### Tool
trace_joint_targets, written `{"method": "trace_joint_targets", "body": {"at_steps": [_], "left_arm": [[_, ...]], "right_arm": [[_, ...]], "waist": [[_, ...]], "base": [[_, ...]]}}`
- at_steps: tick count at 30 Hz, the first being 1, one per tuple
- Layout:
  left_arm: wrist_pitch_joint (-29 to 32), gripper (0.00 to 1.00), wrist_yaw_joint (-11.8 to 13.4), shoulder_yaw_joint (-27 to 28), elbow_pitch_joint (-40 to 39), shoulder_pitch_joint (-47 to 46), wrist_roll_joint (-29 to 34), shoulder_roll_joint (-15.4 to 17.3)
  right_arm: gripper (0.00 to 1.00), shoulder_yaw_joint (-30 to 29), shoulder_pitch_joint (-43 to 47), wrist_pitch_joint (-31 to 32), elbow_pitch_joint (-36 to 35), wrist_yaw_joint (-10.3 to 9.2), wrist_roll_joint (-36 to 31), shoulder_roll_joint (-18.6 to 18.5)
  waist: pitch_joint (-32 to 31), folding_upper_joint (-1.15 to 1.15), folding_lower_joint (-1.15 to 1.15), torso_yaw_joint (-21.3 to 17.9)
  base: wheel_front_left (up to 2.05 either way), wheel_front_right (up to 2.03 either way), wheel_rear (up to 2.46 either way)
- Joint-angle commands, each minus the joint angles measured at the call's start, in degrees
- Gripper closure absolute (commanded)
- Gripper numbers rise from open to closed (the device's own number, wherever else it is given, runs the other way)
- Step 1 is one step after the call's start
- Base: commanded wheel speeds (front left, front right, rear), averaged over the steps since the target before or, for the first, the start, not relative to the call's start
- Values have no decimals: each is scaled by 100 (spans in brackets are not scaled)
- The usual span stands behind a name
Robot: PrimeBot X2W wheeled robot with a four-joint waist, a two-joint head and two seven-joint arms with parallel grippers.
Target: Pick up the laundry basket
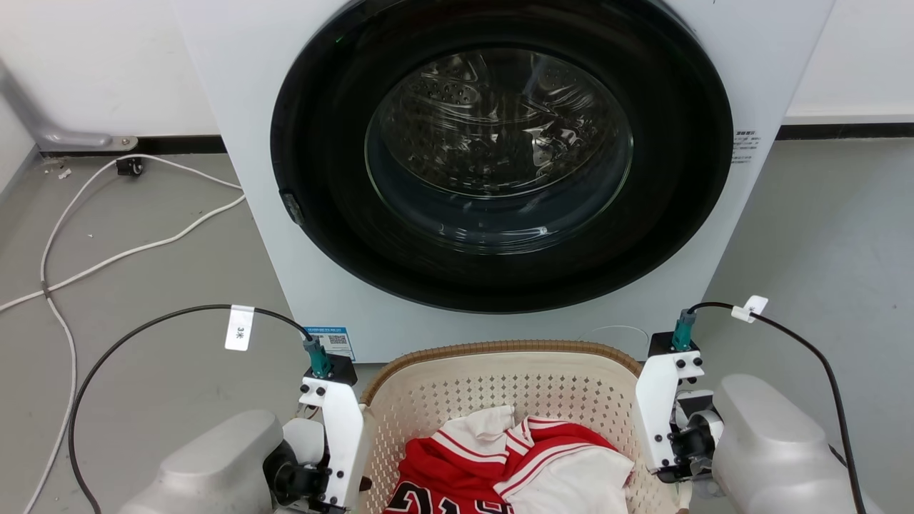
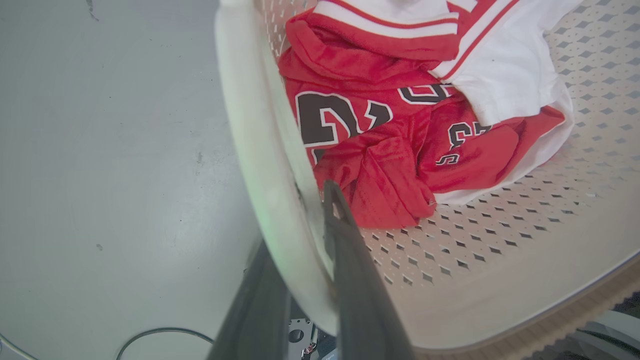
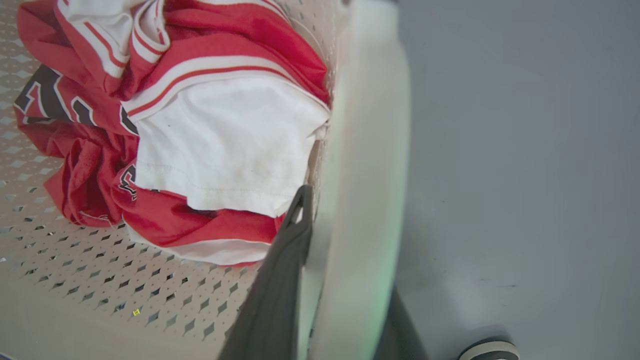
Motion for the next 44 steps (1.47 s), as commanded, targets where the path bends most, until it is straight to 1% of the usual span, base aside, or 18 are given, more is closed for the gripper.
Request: {"method": "trace_joint_targets", "body": {"at_steps": [1,18,44], "left_arm": [[25,100,-76,-5,-25,-71,12,-32],[-14,100,-75,-5,-14,29,75,-74],[-15,100,-75,-5,22,-71,42,-87]], "right_arm": [[100,21,-93,-41,1,0,5,-21],[100,164,-32,-60,27,1,151,-17],[100,295,-159,-100,74,1,297,-18]], "waist": [[-4,0,0,-2],[-37,0,0,-23],[6,0,0,-22]], "base": [[0,0,0],[0,0,0],[0,0,0]]}}
